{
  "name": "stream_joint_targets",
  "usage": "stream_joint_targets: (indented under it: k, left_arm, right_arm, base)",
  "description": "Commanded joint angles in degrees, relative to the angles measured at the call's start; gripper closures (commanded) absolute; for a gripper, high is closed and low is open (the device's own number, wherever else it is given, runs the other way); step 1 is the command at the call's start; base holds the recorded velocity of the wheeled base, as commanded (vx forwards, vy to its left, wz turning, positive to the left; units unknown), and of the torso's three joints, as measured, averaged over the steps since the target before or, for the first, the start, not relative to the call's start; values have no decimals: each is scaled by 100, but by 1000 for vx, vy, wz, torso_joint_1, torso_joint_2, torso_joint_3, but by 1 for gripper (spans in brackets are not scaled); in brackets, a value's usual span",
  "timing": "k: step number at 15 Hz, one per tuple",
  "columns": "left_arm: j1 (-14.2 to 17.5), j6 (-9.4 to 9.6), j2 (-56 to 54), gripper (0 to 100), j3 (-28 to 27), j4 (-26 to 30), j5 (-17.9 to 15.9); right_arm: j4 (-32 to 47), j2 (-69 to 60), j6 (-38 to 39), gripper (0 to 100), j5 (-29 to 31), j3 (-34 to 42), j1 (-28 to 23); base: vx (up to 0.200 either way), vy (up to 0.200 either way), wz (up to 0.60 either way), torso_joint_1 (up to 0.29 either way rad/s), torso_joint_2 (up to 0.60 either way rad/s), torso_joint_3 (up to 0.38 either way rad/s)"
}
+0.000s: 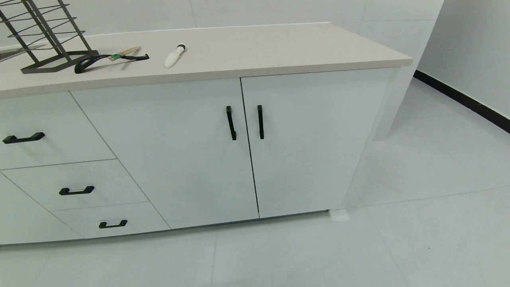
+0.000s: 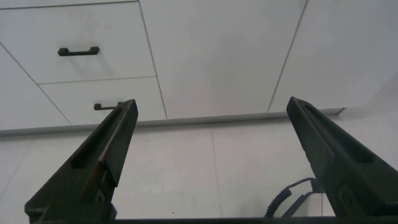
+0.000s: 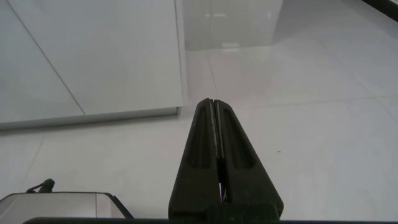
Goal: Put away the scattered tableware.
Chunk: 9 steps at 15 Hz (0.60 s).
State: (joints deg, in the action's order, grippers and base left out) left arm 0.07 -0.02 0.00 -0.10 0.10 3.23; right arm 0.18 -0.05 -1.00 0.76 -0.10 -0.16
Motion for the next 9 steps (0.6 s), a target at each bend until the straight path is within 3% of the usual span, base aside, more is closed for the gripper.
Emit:
stream_joint_targets:
  k: [1, 2, 8, 9]
  left_arm:
    - [1, -6, 0, 0, 1, -1, 2]
    - [1, -24, 0, 0, 1, -1, 2]
    - [1, -112, 0, 0, 1, -10, 11]
    - [1, -121, 0, 0, 1, -10, 11]
  right_arm:
    - [-1, 14, -14, 100, 12, 1, -2]
    - [-1, 14, -23, 100, 12, 1, -2]
    - [8, 14, -23, 100, 21, 1, -2]
    - [8, 14, -6, 100, 21, 1, -2]
  base:
    - [0, 200, 0, 2, 2, 2]
    - [0, 200, 0, 2, 2, 7]
    - [0, 0, 600, 6, 2, 2]
    - [0, 0, 0, 0, 0, 0]
